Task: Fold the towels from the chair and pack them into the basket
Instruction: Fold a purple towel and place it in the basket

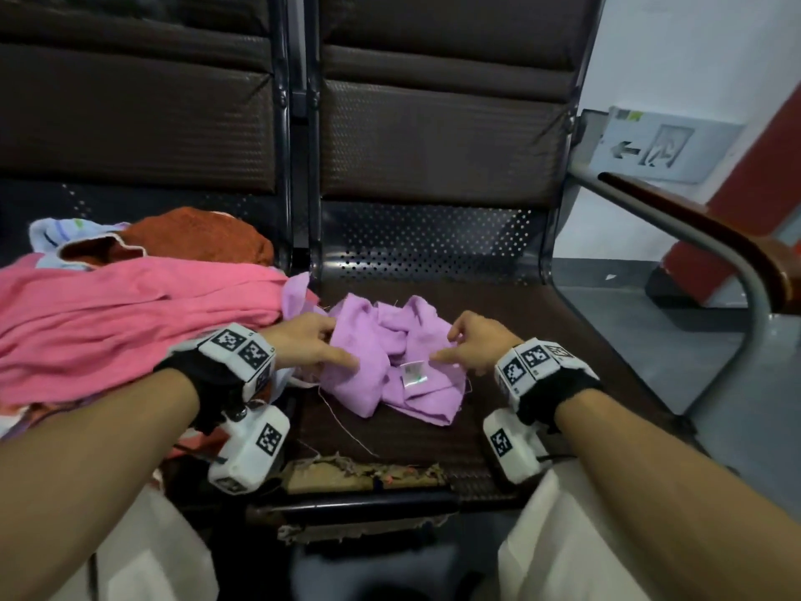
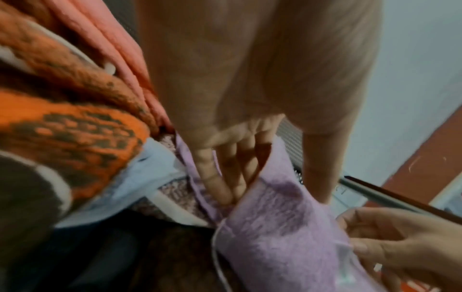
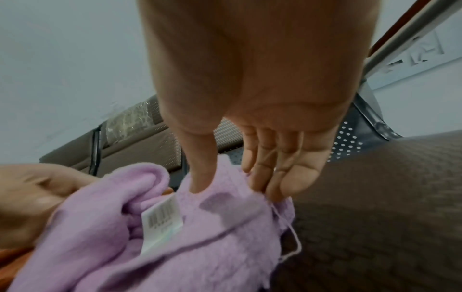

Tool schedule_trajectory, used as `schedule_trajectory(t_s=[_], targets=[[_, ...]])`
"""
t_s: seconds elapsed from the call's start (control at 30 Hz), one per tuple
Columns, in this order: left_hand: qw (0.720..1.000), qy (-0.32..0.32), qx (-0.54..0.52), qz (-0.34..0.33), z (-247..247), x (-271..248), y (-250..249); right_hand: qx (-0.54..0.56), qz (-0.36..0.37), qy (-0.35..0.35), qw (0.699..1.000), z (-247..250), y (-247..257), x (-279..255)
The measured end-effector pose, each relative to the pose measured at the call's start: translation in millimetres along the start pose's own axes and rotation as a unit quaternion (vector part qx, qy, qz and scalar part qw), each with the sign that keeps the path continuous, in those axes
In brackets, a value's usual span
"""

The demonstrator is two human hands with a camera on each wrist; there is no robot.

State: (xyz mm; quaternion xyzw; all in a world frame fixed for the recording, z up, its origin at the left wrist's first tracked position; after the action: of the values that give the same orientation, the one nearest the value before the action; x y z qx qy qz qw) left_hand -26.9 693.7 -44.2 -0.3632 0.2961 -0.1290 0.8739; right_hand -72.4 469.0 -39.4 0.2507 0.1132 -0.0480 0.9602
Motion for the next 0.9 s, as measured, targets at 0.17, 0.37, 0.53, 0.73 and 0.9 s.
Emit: schedule_trajectory(t_s=[0.17, 0.37, 0.53, 0.73, 0.9], targets=[[0.975, 0.049, 0.209, -0.054, -15.1, -7.7, 1.9, -0.058, 0.003, 0.004, 0.998, 1.4, 11.2, -4.8], [0.981, -0.091, 0.154, -0.072, 12.5, -7.7, -13.3, 0.0, 0.104, -0.147, 0.984, 21.4, 46.1, -17.8], [0.973, -0.168, 0.012, -0.158, 31.5, -25.7, -47.0, 0.199, 0.245, -0.208, 0.926, 36.8, 87.7, -27.8], [0.974, -0.094, -0.104, -0.177, 30.0, -38.1, -58.2, 0.233, 0.265, -0.119, 0.928, 19.0, 109.4, -23.7], [0.985, -0.01, -0.068, -0.161, 26.1, -46.9, -51.6, 0.204, 0.258, -0.032, 0.944, 4.9, 115.5, -25.9]])
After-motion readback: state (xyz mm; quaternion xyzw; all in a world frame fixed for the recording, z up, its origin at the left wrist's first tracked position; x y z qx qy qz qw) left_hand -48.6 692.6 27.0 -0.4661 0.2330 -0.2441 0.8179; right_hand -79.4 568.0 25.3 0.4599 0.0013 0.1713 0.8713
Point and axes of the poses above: each hand's wrist, its own x-axis towards the middle knuckle, its own z-axis out of the back of the hand, y = z × x, the point moved 7 cm from there along x, towards the middle knuckle, and after that the axes turned 9 degrees about z, right-handed, at the moved point
